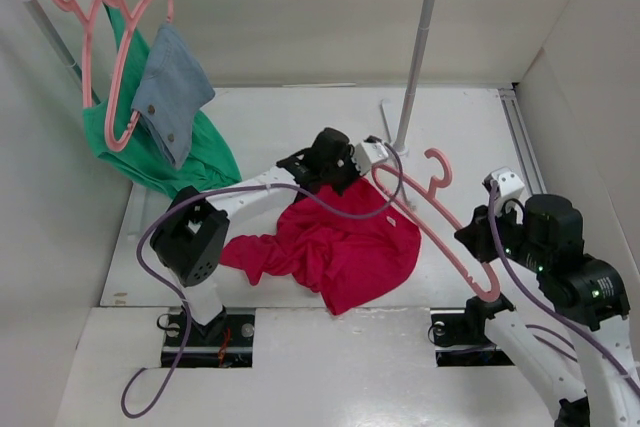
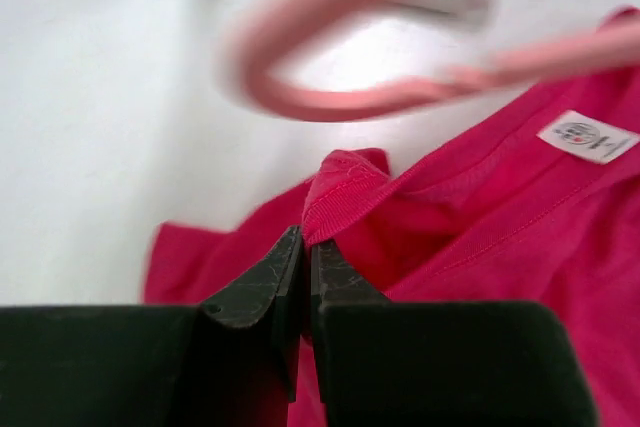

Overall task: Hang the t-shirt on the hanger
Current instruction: Place tshirt on hanger

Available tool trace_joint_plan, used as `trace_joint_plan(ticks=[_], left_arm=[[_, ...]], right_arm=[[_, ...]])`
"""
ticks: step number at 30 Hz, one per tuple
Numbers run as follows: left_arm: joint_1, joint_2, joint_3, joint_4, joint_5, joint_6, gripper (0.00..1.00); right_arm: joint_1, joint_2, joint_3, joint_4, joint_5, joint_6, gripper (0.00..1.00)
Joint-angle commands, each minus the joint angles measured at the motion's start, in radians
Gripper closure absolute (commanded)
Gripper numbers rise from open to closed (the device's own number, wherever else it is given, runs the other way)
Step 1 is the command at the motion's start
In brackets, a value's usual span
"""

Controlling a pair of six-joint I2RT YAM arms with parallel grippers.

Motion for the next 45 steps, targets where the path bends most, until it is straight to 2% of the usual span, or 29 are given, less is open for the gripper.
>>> trace_joint_plan(ticks=[1, 6, 13, 19, 27, 32, 40, 42, 45], left_arm=[[0.051, -0.041, 0.043, -0.055, -0.057, -0.013, 1.00], [0.052, -0.041, 0.043, -0.082, -0.092, -0.001, 1.00], [0.052, -0.050, 0.010, -0.071, -0.104, -0.001, 1.00], [0.052, -0.050, 0.040, -0.071, -0.104, -0.019, 1.00], [0.042, -0.050, 0.069, -0.115, -0.058, -0.028, 1.00], [0.032, -0.059, 0.082, -0.115, -0.049, -0.060, 1.00], [0.010, -0.059, 0.250, -0.219, -0.026, -0.050, 1.00], [-0.011, -0.068, 0.295, -0.261, -0.026, -0.027, 1.00], [-0.040, -0.110, 0.307, -0.354, 0.050, 0.013, 1.00]], right_arm=[[-0.008, -0.002, 0.061, -0.101, -0.048, 0.050, 1.00], [-0.008, -0.011, 0.082, -0.114, -0.117, 0.059, 1.00], [-0.008, -0.011, 0.131, -0.115, -0.128, 0.059, 1.00], [-0.008, -0.030, 0.035, -0.045, -0.159, 0.068, 1.00], [-0.008, -0.040, -0.132, 0.208, -0.177, 0.068, 1.00], [-0.008, -0.031, -0.212, 0.299, -0.239, 0.080, 1.00], [-0.008, -0.089, -0.304, 0.336, -0.291, 0.120, 1.00], [-0.008, -0.100, -0.347, 0.403, -0.315, 0.142, 1.00], [-0.008, -0.118, -0.383, 0.487, -0.326, 0.153, 1.00]])
